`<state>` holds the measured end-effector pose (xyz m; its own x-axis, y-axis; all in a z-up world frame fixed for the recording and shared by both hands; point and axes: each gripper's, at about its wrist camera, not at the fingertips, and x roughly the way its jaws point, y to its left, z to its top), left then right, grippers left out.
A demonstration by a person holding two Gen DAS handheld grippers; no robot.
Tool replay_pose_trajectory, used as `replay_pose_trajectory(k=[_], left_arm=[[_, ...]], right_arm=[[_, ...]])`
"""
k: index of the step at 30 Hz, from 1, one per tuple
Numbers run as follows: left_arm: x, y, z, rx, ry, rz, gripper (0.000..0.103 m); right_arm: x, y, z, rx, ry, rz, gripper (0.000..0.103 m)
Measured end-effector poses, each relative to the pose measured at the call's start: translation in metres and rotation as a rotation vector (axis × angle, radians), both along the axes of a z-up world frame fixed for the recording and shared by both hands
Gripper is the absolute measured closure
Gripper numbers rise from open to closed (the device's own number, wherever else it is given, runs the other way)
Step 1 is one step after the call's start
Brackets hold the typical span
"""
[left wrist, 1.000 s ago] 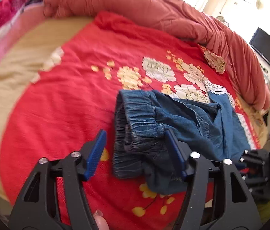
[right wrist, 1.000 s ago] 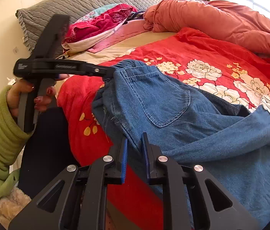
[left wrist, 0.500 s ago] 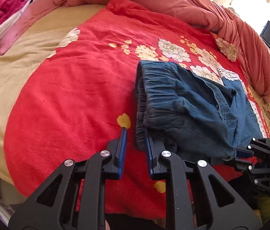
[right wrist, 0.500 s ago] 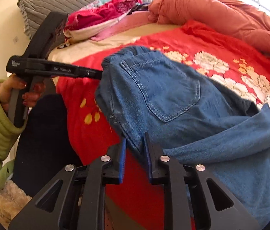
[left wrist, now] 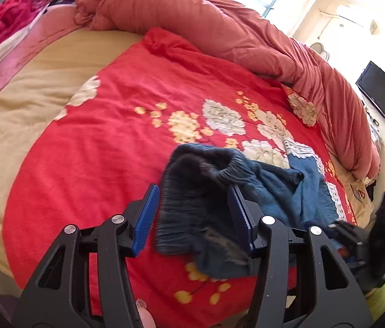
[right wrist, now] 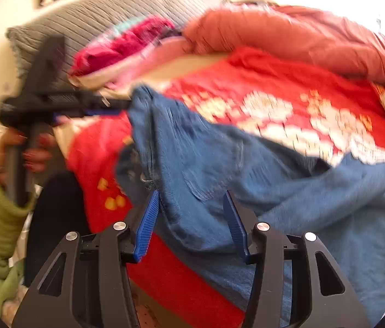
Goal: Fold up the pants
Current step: 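Open both tools and release the folded pants onto the bed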
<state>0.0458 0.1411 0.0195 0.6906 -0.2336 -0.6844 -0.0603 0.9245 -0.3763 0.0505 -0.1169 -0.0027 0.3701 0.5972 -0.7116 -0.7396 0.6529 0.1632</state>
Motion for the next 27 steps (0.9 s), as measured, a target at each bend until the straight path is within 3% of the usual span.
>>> replay_pose_trajectory(k=[3, 5, 7, 9, 12, 15, 17, 18, 23, 27], left_arm=[[-0.007, -0.011, 0.020, 0.031, -0.063, 0.005, 0.058], [-0.010, -0.015, 0.033, 0.046, -0.104, 0.009, 0.057], [-0.007, -0.025, 0.036, 0.079, -0.110, -0.019, 0.053], [0.003, -0.038, 0.024, 0.119, -0.063, -0.056, 0.052], [0.015, -0.048, -0.014, 0.199, 0.085, -0.080, 0.053], [0.009, -0.049, -0.040, 0.292, 0.151, -0.067, 0.053], [0.002, -0.045, -0.049, 0.282, 0.167, -0.067, 0.052], [0.001, -0.039, -0.055, 0.240, 0.188, -0.067, 0.051], [-0.001, -0.034, -0.056, 0.228, 0.183, -0.057, 0.048], [-0.010, -0.032, -0.042, 0.224, 0.150, -0.031, 0.046]], right_arm=[[-0.001, 0.008, -0.020, -0.025, 0.084, 0.038, 0.054], [-0.011, 0.015, -0.029, -0.060, 0.080, 0.076, 0.053], [-0.015, 0.019, -0.030, -0.055, 0.087, 0.094, 0.046], [-0.017, 0.018, -0.029, -0.044, 0.095, 0.107, 0.046], [-0.018, 0.012, -0.017, -0.013, 0.104, 0.134, 0.046], [-0.011, -0.007, 0.008, 0.051, 0.051, 0.069, 0.047], [-0.004, -0.018, 0.016, 0.067, 0.010, 0.000, 0.047], [0.002, -0.021, 0.016, 0.072, 0.006, -0.026, 0.047], [0.022, -0.013, -0.028, -0.057, 0.117, -0.081, 0.047], [0.020, -0.018, -0.028, -0.019, 0.123, -0.075, 0.047]])
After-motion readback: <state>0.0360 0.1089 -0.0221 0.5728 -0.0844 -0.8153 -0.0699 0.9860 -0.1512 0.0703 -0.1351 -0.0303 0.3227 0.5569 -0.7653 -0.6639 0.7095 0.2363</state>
